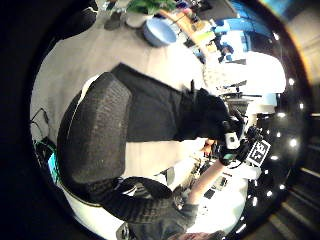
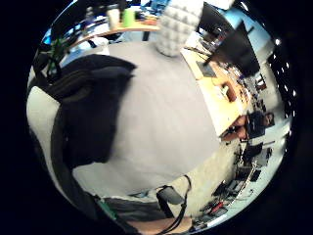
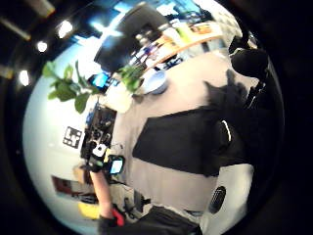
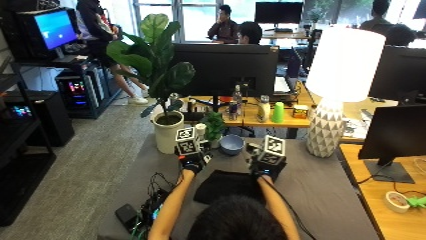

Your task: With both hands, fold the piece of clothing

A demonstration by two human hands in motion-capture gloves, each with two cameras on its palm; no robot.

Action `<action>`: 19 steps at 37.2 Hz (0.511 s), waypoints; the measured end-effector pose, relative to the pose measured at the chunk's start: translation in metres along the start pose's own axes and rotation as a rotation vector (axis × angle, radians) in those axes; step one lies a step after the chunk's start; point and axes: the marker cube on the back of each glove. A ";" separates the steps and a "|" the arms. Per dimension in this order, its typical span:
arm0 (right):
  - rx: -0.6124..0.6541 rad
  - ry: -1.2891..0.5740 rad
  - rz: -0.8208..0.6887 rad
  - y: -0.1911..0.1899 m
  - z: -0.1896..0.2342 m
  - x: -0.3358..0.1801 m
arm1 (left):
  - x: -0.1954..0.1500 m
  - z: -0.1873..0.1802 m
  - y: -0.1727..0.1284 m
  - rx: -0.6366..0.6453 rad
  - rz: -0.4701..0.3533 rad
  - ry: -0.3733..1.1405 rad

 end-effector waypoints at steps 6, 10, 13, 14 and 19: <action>-0.097 -0.100 -0.090 0.045 0.041 -0.161 | -0.023 -0.014 -0.025 -0.027 -0.019 0.098; -0.236 -0.341 -0.175 0.114 0.035 -0.233 | -0.034 -0.029 -0.020 0.015 -0.032 0.114; -0.317 -0.524 -0.216 0.137 0.041 -0.255 | -0.039 -0.031 -0.015 0.018 -0.035 0.091; -0.333 -0.557 -0.220 0.141 0.042 -0.257 | -0.040 -0.030 -0.013 0.015 -0.036 0.079; -0.335 -0.566 -0.210 0.152 0.031 -0.241 | -0.043 -0.014 -0.013 -0.010 -0.023 0.054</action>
